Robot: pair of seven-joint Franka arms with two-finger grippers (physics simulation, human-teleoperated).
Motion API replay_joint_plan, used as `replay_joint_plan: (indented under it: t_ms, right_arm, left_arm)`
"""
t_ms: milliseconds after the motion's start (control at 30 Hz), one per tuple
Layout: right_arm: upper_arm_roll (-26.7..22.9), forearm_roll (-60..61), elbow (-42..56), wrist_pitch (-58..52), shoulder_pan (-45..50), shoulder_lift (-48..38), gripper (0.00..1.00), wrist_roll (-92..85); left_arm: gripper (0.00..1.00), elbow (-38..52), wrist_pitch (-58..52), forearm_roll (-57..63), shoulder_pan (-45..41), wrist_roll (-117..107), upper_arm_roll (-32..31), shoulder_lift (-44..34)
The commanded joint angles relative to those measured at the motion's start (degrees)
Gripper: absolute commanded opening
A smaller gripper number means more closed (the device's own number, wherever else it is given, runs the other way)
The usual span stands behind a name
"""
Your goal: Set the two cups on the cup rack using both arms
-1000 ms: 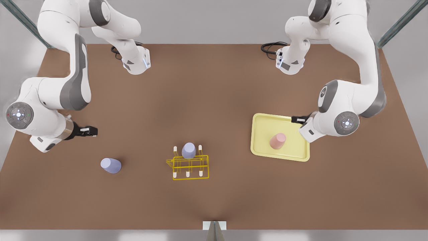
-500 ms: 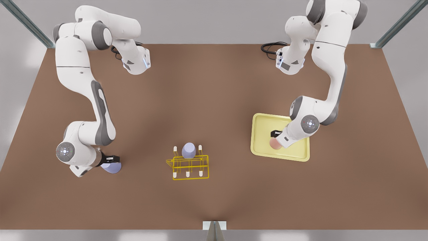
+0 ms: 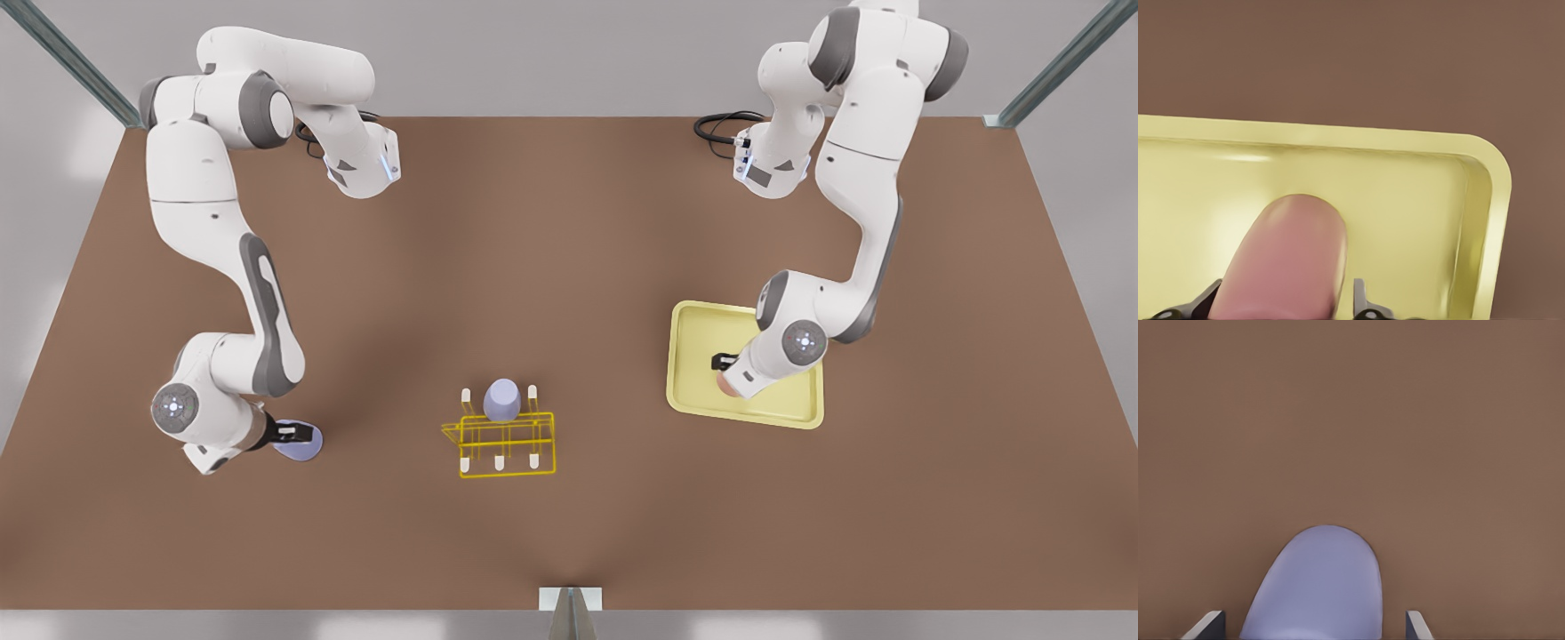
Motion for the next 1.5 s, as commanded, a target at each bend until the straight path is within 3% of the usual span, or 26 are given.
replay_joint_plan:
  t_ms: [0, 367, 500, 667, 800, 967, 1067, 1200, 1300, 1467]
  right_arm:
    - [0.03, 0.08, -0.76, 2.59, 0.07, 0.04, 1.00, -0.25]
    - [0.03, 0.26, -2.26, 4.09, 0.24, 0.39, 1.00, -0.34]
    - [0.03, -0.09, -2.08, 4.17, 0.24, 0.92, 0.91, -0.34]
    - [0.03, -0.09, -2.08, 4.17, 0.24, 1.18, 0.89, -0.34]
    - [0.03, -0.18, -1.99, 4.09, 0.16, 1.18, 0.87, -0.52]
    - [0.12, -0.18, -1.55, 3.73, 0.16, 1.10, 0.85, -0.87]
    - [0.39, 0.17, -1.38, 3.38, 0.16, 0.66, 0.85, -0.69]
    - [3.11, 1.40, -1.03, 2.42, 0.16, -1.36, 0.85, -0.25]
    - [6.36, 9.57, 0.90, -0.39, 0.59, -2.07, 0.85, -0.17]
    - [10.58, 12.74, 11.45, -5.41, 3.58, -1.45, 0.85, 6.78]
  left_arm:
    - [0.90, 0.06, 0.70, 0.15, -0.05, -1.05, 0.04, 0.11]
    - [0.87, 0.14, 0.79, 0.15, -0.67, -1.05, 0.40, 0.99]
    - [0.86, 0.23, 0.70, 0.06, -0.58, -1.32, 0.40, 0.99]
    - [0.86, 0.32, 0.09, -0.11, -0.14, -1.32, 0.40, 0.55]
    - [0.86, 0.41, -7.99, -0.03, -0.23, -3.95, 0.40, -2.18]
    - [0.86, 10.51, -18.72, -0.20, -0.67, -11.95, 0.05, -0.86]
    - [0.86, 17.81, -18.72, -3.37, -1.11, -16.61, -0.66, 1.08]
    - [0.86, 37.84, -18.72, -5.12, -1.99, -26.98, -3.30, 11.53]
    - [0.86, 53.30, -18.10, -6.53, -1.90, -27.07, -3.21, 19.88]
    - [0.86, 57.27, -6.24, -15.06, -2.42, -26.45, -5.84, 22.26]
